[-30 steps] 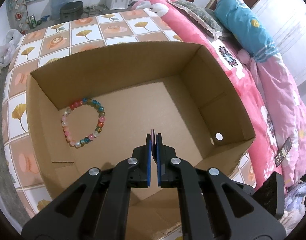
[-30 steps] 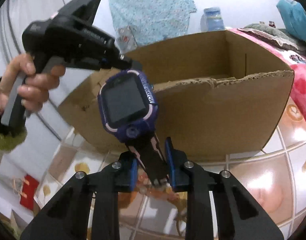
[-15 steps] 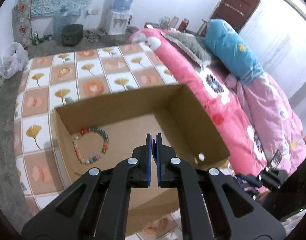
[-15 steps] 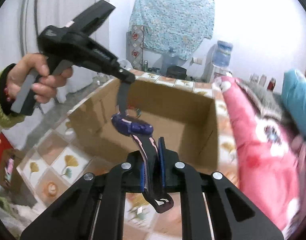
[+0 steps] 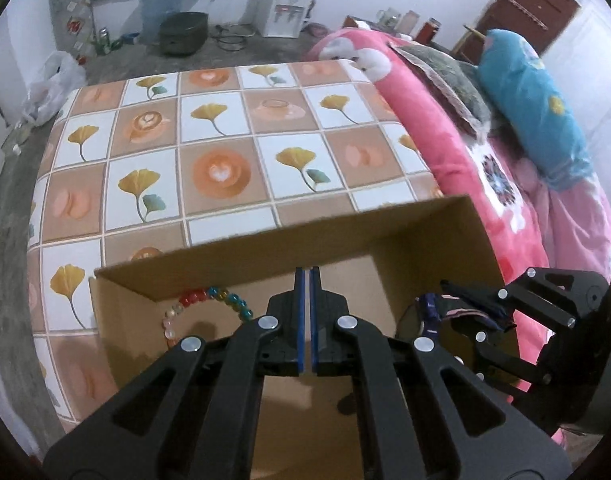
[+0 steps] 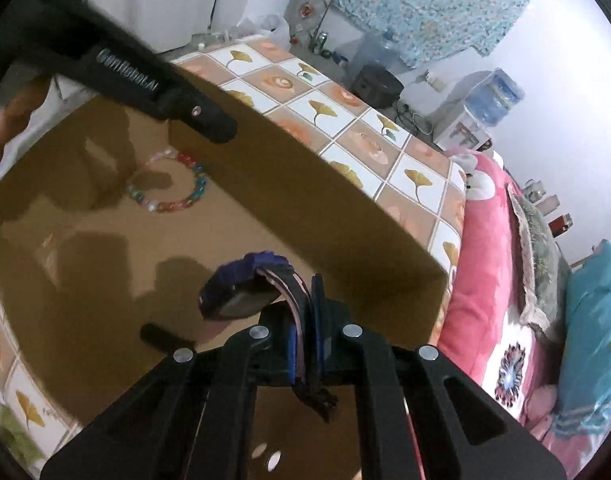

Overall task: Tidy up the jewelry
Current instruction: 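Lower the watch into the box with the right gripper and release, then withdraw both tools from the box toward the charms on the table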

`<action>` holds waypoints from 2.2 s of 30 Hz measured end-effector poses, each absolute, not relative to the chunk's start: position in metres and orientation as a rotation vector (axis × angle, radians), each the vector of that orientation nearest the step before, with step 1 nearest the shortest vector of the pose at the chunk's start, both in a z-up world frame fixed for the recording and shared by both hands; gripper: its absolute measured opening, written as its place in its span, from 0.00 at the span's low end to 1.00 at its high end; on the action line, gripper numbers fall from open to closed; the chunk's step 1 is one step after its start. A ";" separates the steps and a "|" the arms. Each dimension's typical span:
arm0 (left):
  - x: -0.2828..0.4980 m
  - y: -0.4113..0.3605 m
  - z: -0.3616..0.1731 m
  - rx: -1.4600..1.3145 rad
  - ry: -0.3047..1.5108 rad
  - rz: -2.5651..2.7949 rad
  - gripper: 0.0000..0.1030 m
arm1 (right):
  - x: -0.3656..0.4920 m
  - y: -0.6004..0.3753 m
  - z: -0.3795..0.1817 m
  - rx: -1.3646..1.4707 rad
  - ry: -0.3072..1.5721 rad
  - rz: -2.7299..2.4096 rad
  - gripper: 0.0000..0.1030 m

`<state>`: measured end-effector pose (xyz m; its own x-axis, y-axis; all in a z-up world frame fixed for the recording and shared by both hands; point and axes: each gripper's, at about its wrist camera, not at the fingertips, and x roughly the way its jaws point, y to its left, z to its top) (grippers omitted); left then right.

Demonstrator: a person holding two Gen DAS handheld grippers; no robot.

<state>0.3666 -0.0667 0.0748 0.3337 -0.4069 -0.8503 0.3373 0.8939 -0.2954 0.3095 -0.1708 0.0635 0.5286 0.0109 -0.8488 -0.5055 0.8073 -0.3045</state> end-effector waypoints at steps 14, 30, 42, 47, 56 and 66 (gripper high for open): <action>0.327 0.024 0.132 -0.197 0.927 -0.389 0.19 | 0.315 -0.151 0.115 -0.560 0.790 0.382 0.06; 0.205 0.068 0.130 -0.191 0.783 -0.394 0.49 | 0.287 -0.163 0.025 -0.936 1.166 0.402 0.33; 0.122 0.127 0.078 -0.225 0.799 -0.238 0.65 | 0.289 -0.180 0.066 -0.700 1.269 0.376 0.35; 0.102 0.145 0.044 -0.274 0.882 -0.184 0.65 | 0.301 -0.198 0.077 -0.633 1.261 0.271 0.35; 0.084 0.122 0.023 -0.228 0.922 -0.232 0.65 | 0.302 -0.185 0.060 -0.462 1.375 0.372 0.35; 0.054 0.071 -0.009 -0.139 1.010 -0.342 0.66 | 0.314 -0.168 -0.047 -0.577 1.721 0.307 0.35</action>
<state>0.0545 0.0707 -0.0085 0.4841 -0.3431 -0.8049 0.2158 0.9383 -0.2702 0.3141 -0.1680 -0.0474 -0.1420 -0.2106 -0.9672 -0.5318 0.8403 -0.1049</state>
